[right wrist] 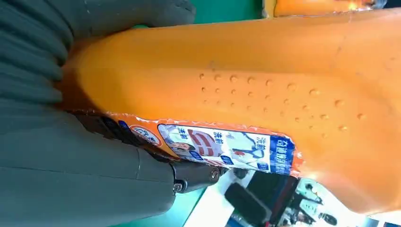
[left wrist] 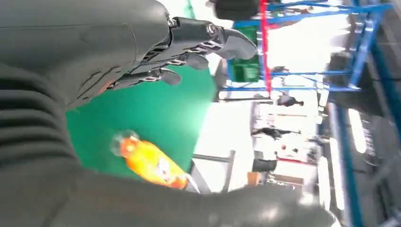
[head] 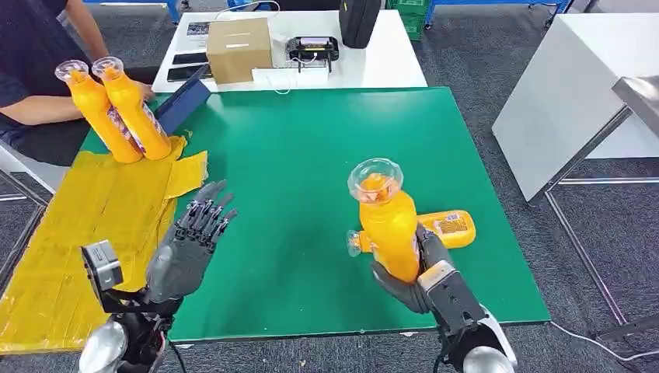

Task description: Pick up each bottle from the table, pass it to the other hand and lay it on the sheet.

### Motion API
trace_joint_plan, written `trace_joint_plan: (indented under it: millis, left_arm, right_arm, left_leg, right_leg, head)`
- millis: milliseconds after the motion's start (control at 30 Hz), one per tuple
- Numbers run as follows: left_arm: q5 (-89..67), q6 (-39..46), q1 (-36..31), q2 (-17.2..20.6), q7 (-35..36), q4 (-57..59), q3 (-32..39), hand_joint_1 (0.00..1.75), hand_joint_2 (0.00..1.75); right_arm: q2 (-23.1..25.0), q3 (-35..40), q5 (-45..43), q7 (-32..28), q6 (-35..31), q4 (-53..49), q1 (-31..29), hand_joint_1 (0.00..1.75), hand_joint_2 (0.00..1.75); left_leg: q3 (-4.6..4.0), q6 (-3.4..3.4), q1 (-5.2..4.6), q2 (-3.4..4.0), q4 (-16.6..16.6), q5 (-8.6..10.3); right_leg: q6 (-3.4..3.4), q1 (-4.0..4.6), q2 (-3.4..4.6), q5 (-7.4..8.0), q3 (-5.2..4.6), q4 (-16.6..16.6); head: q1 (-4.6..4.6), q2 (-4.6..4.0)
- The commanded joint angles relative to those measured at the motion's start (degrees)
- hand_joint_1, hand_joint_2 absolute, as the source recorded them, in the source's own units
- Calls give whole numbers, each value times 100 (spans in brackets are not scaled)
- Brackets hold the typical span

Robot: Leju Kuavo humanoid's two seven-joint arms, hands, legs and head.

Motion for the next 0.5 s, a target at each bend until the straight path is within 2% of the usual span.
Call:
trace_joint_plan:
  millis: [33, 133, 300, 400, 500]
  left_arm:
    - [-227, 90, -27, -84, -88, -306, -663, 0, 175]
    - [-296, 9, 4, -72, -217, -397, -796, 0, 175]
    - [-308, 15, 11, -78, -220, -413, -811, 0, 175]
    - [-596, 47, 110, -195, -354, -584, -950, 0, 175]
    - [-686, 37, 100, -150, -392, -631, -1123, 0, 175]
  right_arm:
    - [136, 464, -48, 85, 88, 555, -414, 175, 175]
    - [72, 730, -6, 153, 223, 573, -451, 175, 175]
    - [83, 758, 17, 165, 212, 574, -447, 175, 175]
    - [-9, 941, 57, 156, 271, 540, -466, 175, 175]
    - [-113, 1257, 344, 236, 324, 536, -642, 175, 175]
  left_leg:
    - [11, -5, 3, -3, -3, -4]
    - [10, -4, 5, -2, -1, -6]
    - [13, -4, 5, -9, 0, -8]
    - [12, -3, 6, -3, 2, -11]
    - [7, -3, 5, -6, 2, -9]
  right_leg:
    - [-7, 1, 19, -3, 10, -2]
    - [-6, 3, 21, -3, 9, -3]
    - [-7, 3, 21, -7, 13, -2]
    - [-6, 3, 25, -6, 11, -3]
    - [-7, 2, 23, -6, 8, -1]
  head:
    - [0, 0]
    - [0, 0]
    - [0, 0]
    - [0, 0]
    - [2, 0]
